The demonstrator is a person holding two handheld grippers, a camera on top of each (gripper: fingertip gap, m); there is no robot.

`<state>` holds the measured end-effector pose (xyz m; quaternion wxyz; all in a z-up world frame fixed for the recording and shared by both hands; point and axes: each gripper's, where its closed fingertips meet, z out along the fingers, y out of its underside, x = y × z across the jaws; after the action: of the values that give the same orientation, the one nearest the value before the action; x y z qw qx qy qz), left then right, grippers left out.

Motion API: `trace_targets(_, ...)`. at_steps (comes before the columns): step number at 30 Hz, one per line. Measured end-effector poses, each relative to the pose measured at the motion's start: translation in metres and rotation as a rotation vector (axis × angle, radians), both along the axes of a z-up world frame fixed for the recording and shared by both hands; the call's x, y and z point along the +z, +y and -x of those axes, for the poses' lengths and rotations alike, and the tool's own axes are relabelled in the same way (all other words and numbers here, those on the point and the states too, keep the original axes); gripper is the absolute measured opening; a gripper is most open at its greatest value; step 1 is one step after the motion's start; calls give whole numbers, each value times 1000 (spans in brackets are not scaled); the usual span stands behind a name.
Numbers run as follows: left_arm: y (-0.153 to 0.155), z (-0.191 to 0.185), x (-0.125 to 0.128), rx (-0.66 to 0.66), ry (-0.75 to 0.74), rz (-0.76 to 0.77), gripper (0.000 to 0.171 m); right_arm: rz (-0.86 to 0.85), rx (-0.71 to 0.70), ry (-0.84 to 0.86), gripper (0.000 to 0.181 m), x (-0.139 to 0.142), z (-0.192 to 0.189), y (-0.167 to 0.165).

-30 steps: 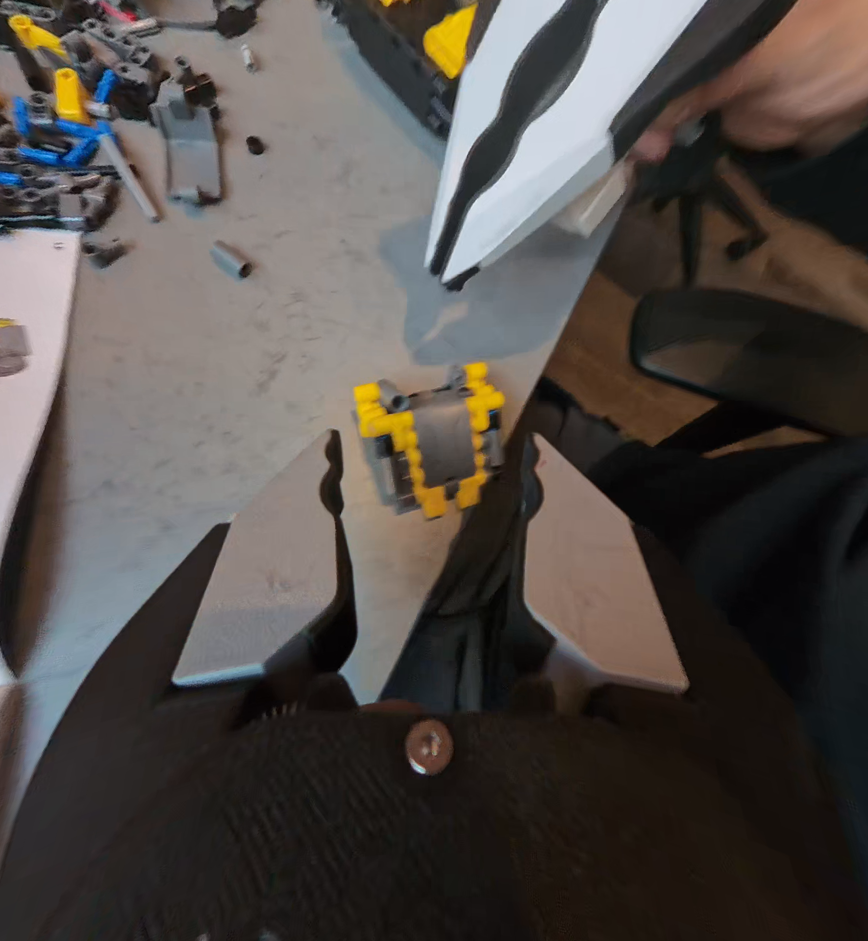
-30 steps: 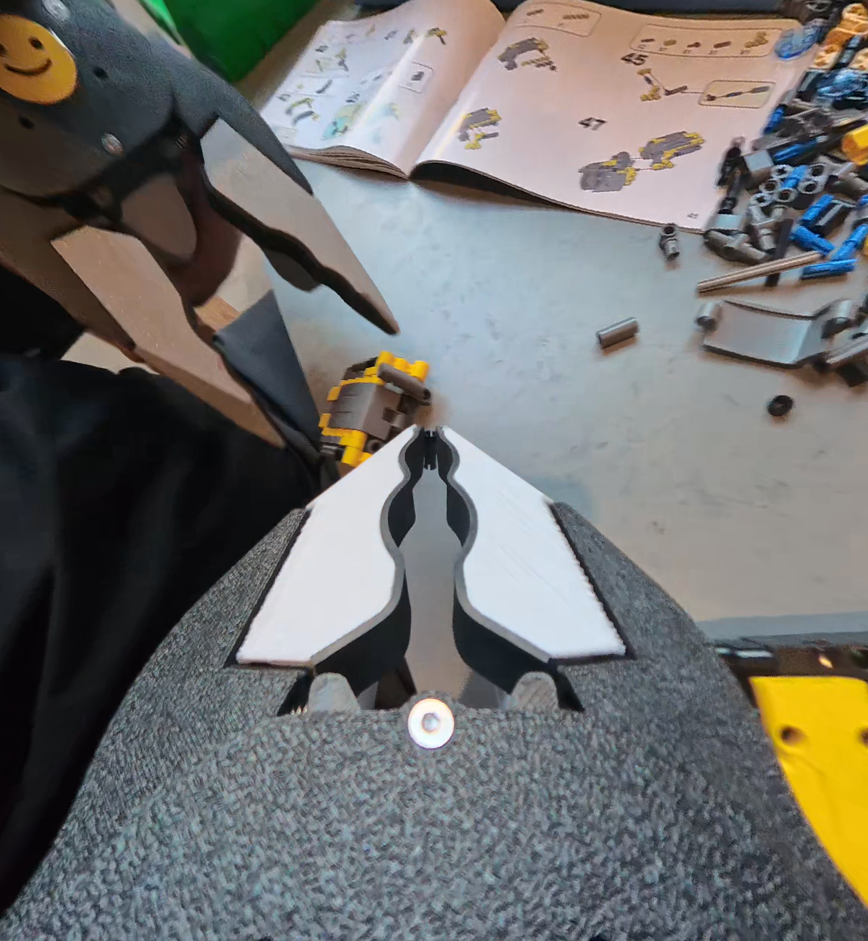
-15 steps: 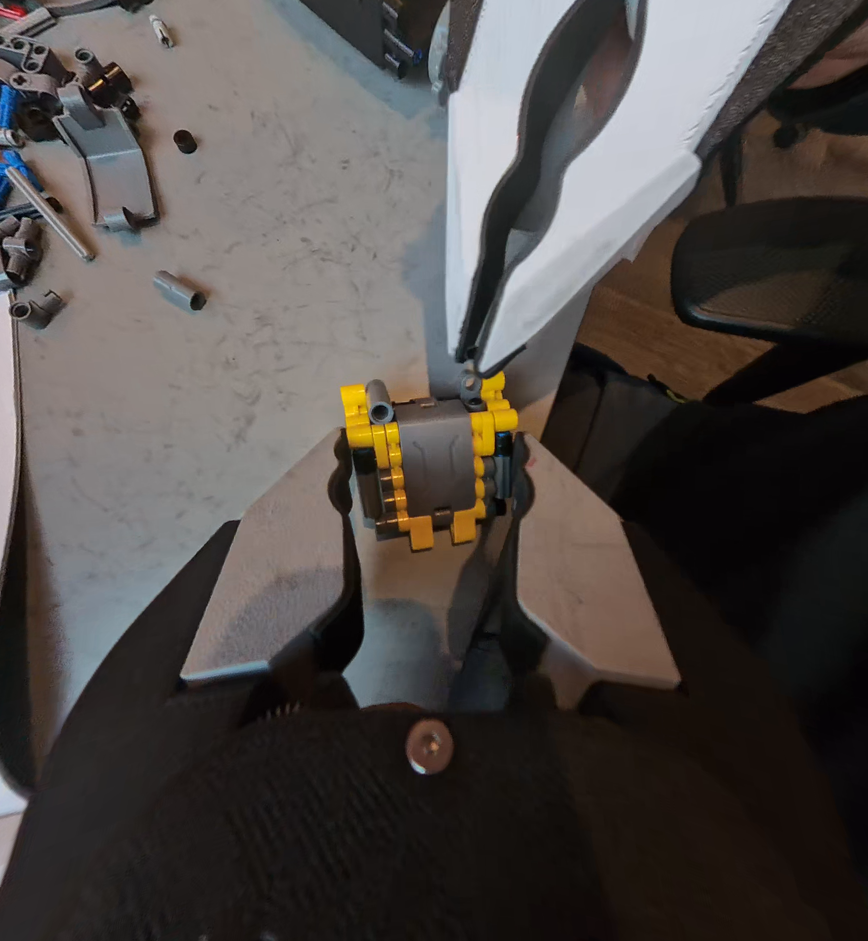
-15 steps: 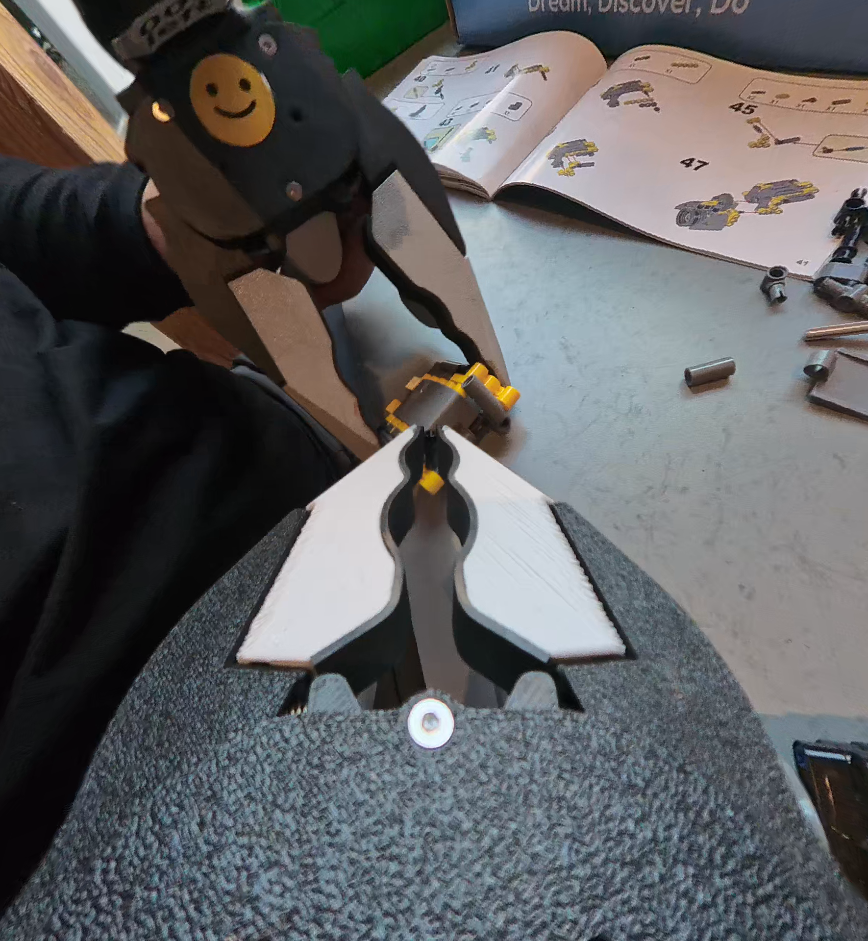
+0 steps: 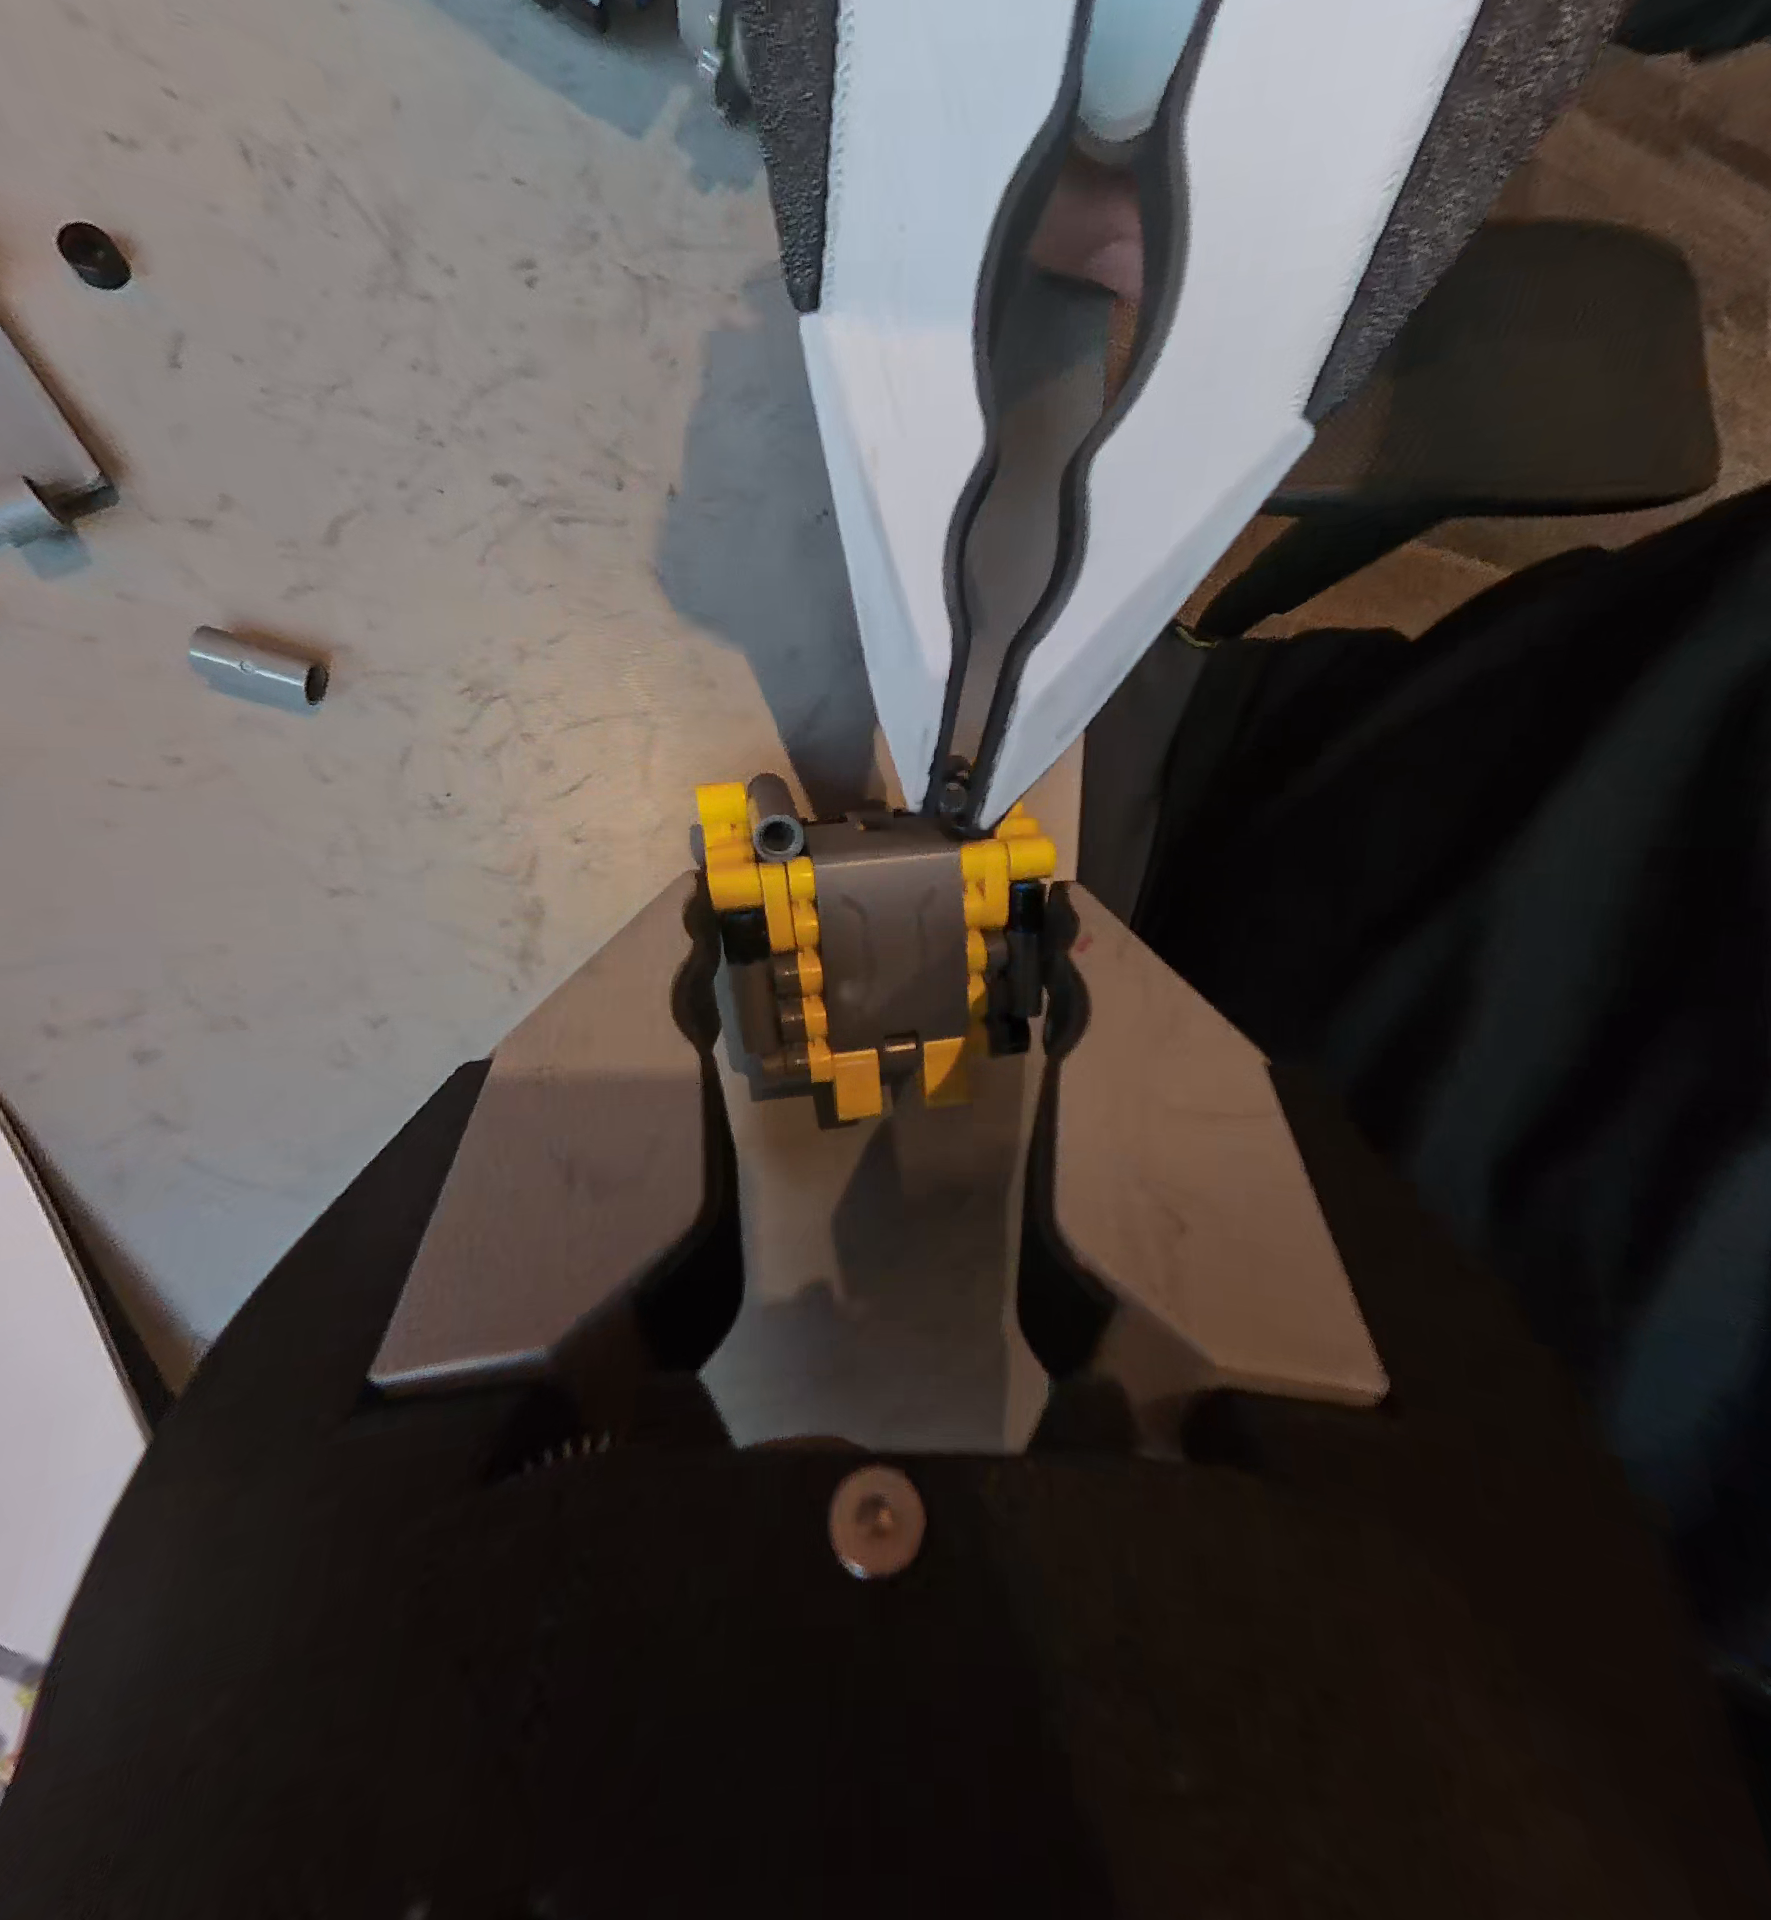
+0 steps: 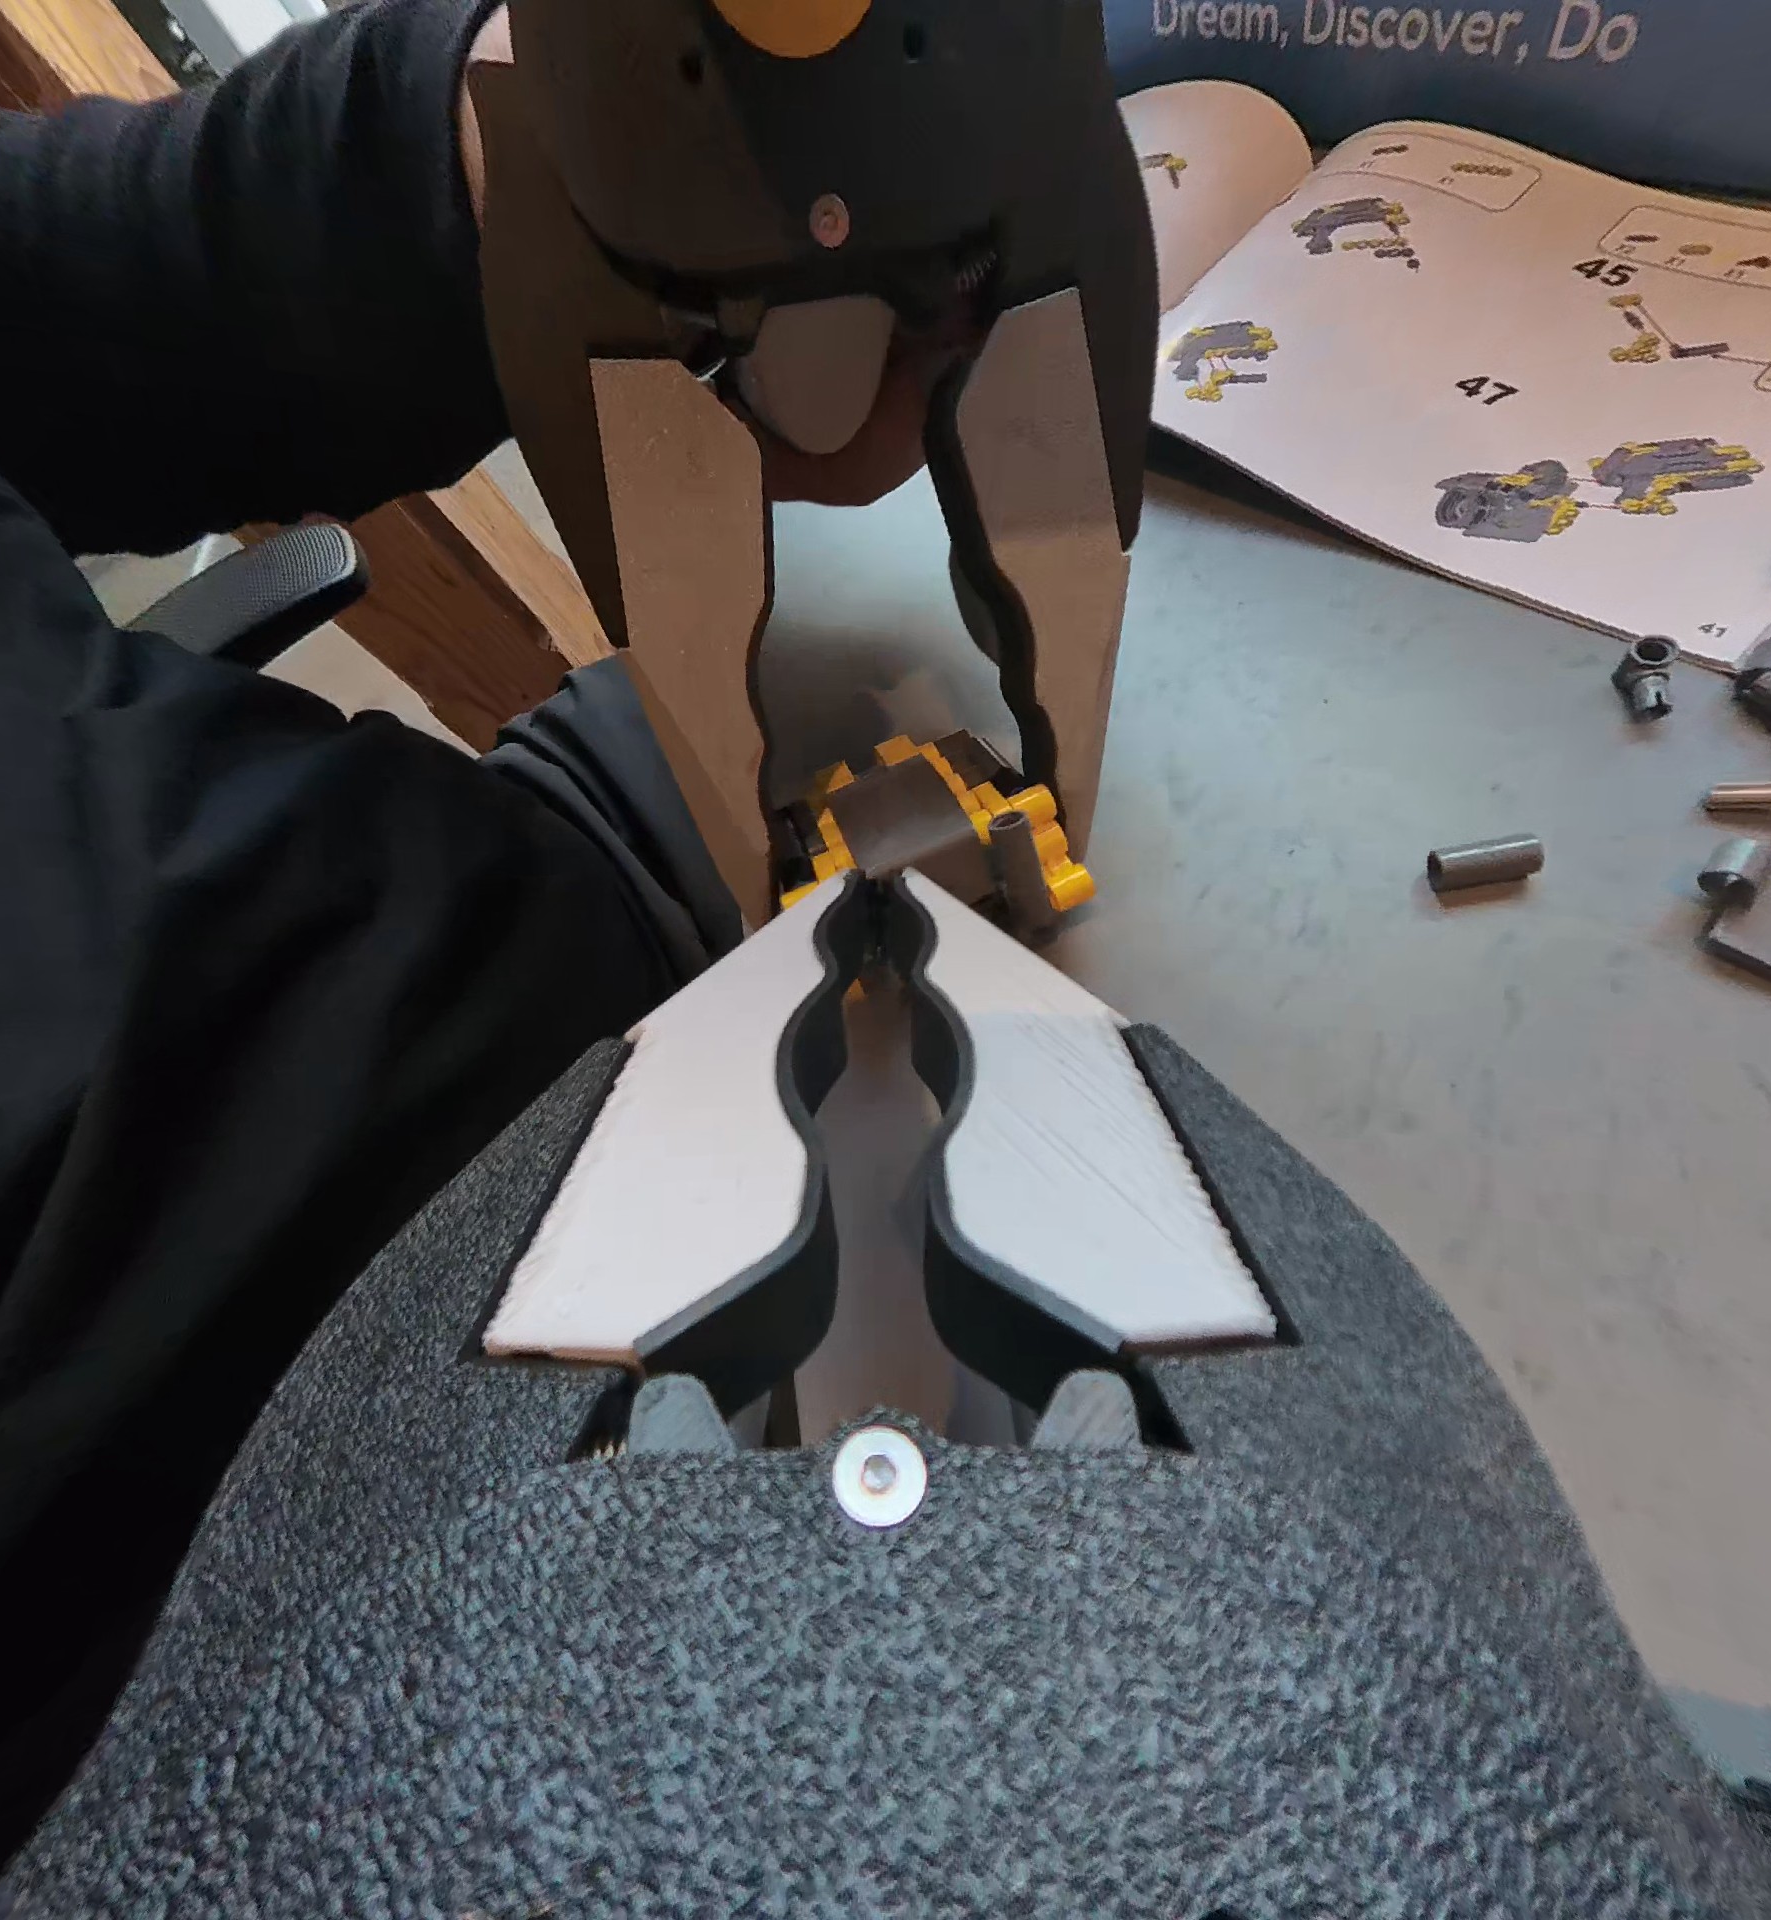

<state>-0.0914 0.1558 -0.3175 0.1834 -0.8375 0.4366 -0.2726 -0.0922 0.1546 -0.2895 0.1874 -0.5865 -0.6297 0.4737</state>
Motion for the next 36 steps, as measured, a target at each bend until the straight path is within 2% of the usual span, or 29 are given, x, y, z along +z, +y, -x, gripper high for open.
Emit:
trace_targets(6,1,0,1,-26,-39,14,60,12,1,-11,3,-2,1,-1)
trace_targets(14,3,3,0,-46,3,-20,60,6,11,-26,3,-5,-2,-2)
trace_targets(21,5,0,2,-84,57,-69,59,-186,49,-30,3,-13,-9,-4)
trace_targets(29,6,-1,0,-120,139,-190,59,-512,139,-58,2,-19,-10,-6)
trace_targets(33,6,-1,0,-111,127,-203,59,-586,142,-93,2,-19,-12,-5)
trace_targets(36,5,-1,-1,-107,114,-199,59,-551,138,-78,2,-19,-12,-7)
